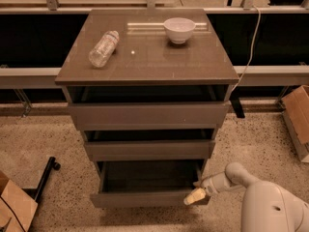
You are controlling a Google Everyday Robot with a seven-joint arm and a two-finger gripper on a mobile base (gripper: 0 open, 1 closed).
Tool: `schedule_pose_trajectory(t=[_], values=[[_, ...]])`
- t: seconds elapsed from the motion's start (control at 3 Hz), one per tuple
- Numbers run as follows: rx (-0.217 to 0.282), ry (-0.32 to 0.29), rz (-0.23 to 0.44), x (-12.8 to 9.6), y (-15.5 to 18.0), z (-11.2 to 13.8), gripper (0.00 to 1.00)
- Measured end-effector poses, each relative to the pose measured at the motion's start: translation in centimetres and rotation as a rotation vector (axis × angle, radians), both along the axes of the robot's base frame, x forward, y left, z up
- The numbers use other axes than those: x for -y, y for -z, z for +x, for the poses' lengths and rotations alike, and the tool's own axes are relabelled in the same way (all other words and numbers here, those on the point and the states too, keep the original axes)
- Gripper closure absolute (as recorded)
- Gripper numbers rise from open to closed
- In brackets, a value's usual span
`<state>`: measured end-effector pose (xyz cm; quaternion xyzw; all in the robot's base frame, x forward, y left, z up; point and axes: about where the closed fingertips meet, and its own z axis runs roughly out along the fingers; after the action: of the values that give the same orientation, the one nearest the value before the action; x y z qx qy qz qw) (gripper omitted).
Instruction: Open bottom drawer
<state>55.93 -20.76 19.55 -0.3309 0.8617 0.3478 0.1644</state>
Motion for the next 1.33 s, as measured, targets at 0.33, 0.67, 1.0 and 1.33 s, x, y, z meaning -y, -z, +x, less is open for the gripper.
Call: schedule_pose_trajectory(t=[0.33,0.67,1.0,1.33], values=[[0.0,0.0,0.0,-0.2,0.0,0.03,0.0],[0.0,0.0,0.0,-0.3,0.0,0.05,0.0],[0.0,0.0,0.0,-0.39,0.0,0.06,0.19],[0.0,0.0,0.0,-0.39,0.0,0.06,0.41]])
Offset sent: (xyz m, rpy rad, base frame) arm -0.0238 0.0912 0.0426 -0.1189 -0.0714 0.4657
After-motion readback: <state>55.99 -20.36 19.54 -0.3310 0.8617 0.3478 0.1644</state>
